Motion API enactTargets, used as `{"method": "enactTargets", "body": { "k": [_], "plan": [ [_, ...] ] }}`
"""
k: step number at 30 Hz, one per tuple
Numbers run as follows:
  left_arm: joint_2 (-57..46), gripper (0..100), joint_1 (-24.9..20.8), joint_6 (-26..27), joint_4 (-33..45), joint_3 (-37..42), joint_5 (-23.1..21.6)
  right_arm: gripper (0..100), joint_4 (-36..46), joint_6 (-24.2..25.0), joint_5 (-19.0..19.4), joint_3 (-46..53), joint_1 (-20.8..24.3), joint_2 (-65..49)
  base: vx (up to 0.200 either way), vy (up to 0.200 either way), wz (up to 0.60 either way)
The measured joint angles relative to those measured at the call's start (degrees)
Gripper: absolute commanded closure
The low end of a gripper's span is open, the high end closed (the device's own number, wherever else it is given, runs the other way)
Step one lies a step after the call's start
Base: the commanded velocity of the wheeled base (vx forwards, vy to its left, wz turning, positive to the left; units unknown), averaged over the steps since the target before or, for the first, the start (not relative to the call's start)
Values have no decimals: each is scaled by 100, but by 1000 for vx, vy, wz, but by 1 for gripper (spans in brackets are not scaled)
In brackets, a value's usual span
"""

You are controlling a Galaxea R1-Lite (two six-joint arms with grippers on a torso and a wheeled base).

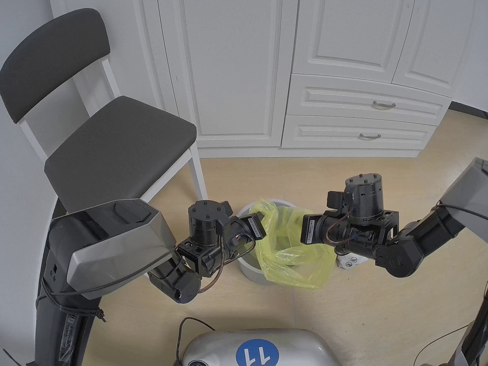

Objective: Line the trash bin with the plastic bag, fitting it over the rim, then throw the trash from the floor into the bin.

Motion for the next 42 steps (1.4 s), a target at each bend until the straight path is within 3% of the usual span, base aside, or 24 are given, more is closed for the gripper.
{"method": "enactTargets", "body": {
  "k": [9,20,25,31,37,42],
  "plan": [
    [324,100,212,46,62,-177,-16,100,-723,179,7,-110,4,707,0,0,0],
    [551,100,661,74,108,-411,-18,100,-1743,1024,5,-490,41,1487,0,0,0],
    [560,100,811,74,110,-468,-21,100,-2189,1692,-22,-667,149,1692,0,0,0],
    [575,100,877,77,101,-505,-13,100,-2332,1821,-79,-945,182,2031,0,0,0],
    [630,100,807,137,79,-514,0,100,-2534,1846,-90,-1168,-118,2197,0,0,0],
    [713,100,768,640,90,-485,11,100,-2517,1894,-134,-1389,-325,2306,0,0,0]
  ]
}}
